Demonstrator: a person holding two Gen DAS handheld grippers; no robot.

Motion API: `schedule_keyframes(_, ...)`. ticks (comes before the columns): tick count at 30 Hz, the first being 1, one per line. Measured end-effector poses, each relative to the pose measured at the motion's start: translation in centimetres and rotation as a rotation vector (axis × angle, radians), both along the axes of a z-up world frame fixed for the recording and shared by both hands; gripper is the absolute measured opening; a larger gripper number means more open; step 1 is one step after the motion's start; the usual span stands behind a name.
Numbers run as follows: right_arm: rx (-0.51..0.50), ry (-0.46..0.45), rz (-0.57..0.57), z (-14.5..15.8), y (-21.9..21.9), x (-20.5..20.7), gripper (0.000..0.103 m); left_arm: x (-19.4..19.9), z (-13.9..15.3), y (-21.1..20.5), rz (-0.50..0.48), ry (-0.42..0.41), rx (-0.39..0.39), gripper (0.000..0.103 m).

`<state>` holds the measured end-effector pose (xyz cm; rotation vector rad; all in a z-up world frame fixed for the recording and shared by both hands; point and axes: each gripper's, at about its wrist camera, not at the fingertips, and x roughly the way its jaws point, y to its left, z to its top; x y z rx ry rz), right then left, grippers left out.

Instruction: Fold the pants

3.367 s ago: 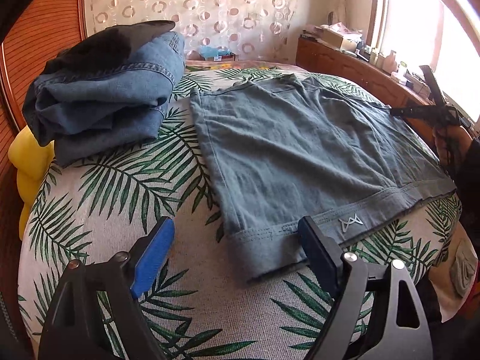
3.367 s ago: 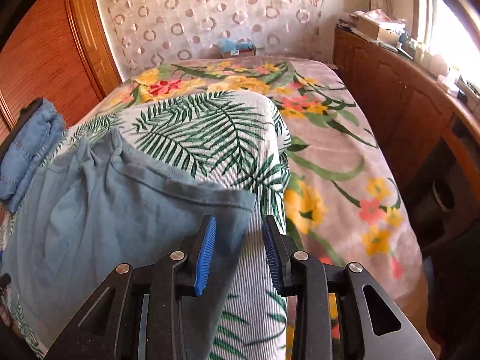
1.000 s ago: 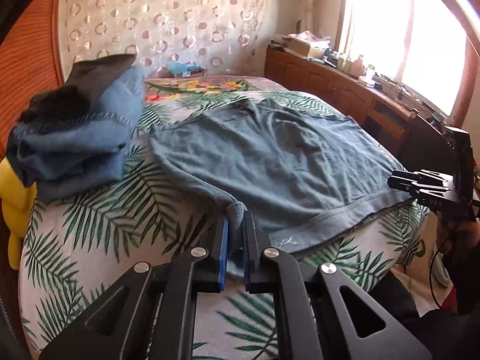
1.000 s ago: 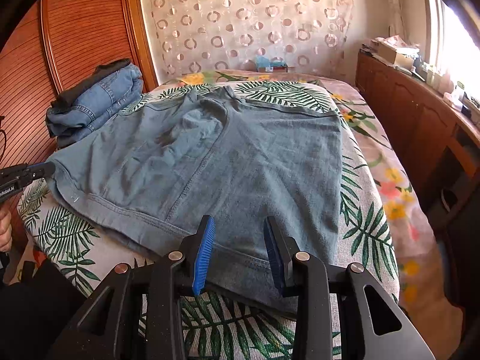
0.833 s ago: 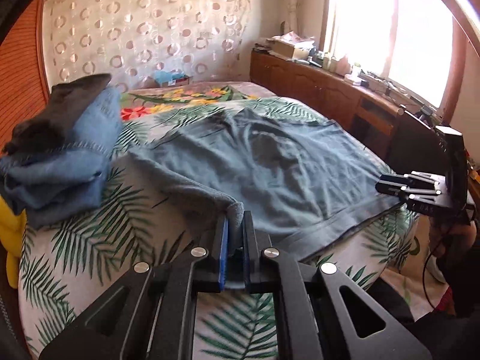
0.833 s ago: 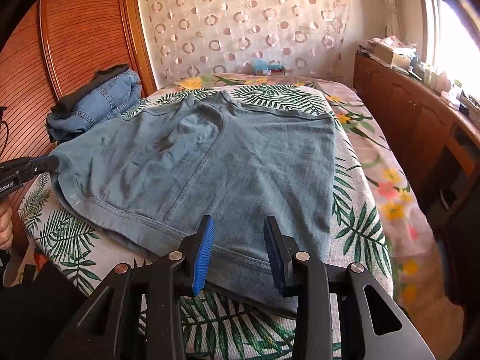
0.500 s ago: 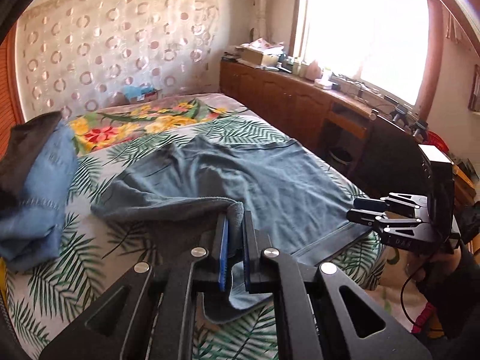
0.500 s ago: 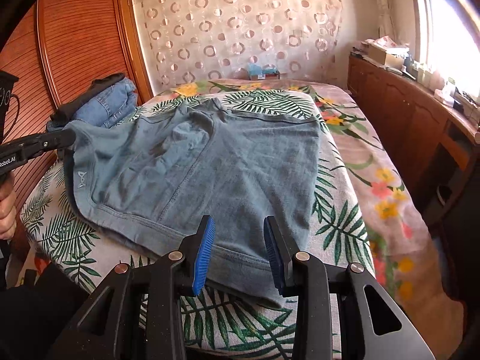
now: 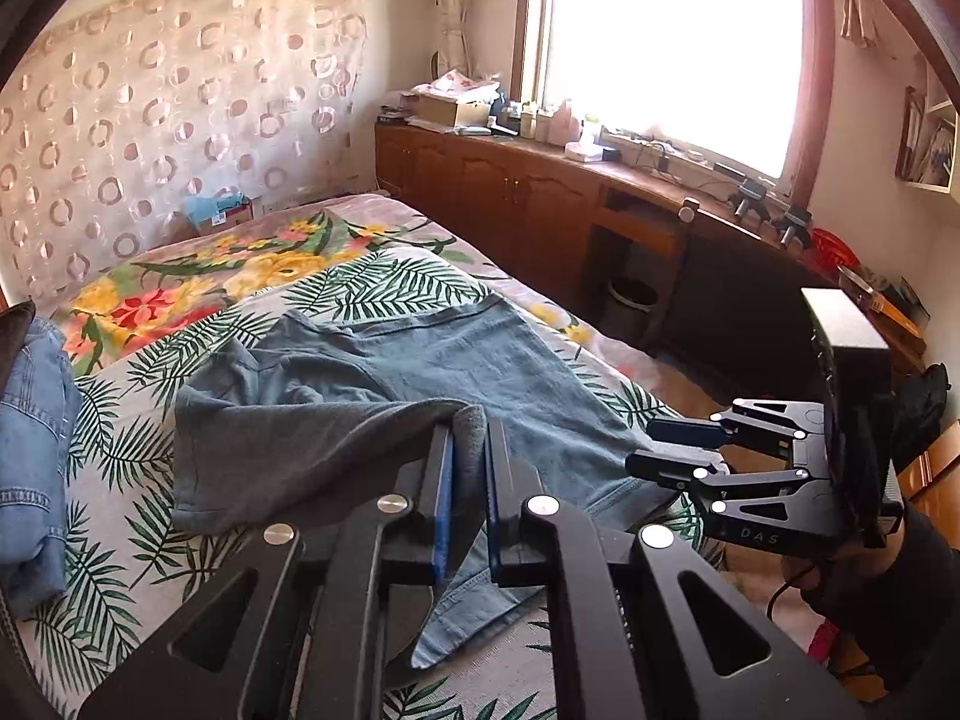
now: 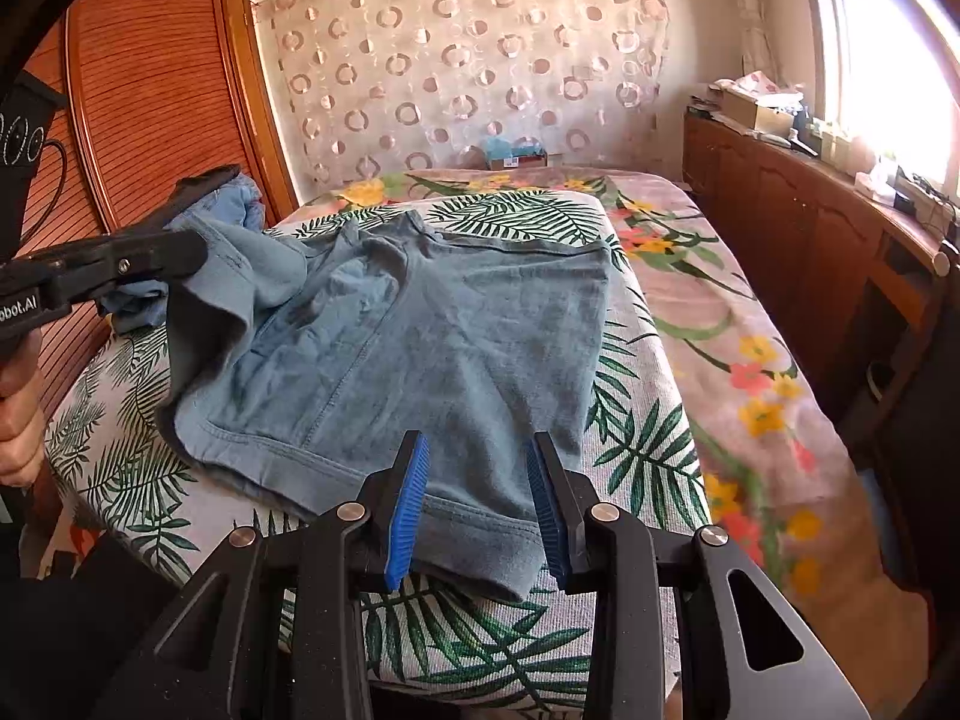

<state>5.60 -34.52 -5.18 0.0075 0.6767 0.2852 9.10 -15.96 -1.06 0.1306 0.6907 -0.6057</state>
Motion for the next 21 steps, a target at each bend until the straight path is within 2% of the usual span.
schedule_keyframes(4, 0.002, 0.005, 0.002, -0.1, 0.1, 0.2, 0.035, 0.2, -0.5, 0.1, 0.027, 0.019, 0.02, 0.016)
schedule_keyframes(7, 0.003, 0.005, 0.008, 0.0, 0.2, 0.4, 0.035, -0.1, -0.3, 0.8, 0.044, 0.013, 0.018, 0.031)
schedule_keyframes(9, 0.005, 0.003, 0.013, 0.0, 0.4, 0.5, 0.035, -0.4, 0.0, 1.2, 0.049, 0.004, 0.004, 0.045)
schedule_keyframes(14, 0.005, 0.004, 0.04, -0.1, 1.4, 0.9, 0.035, -0.7, -0.3, 2.9, 0.084, -0.008, 0.017, 0.046)
schedule_keyframes(21, 0.005, 0.023, 0.086, -1.1, 3.3, 1.8, 0.035, 0.0, -3.3, 5.3, 0.147, 0.041, 0.059, 0.046)
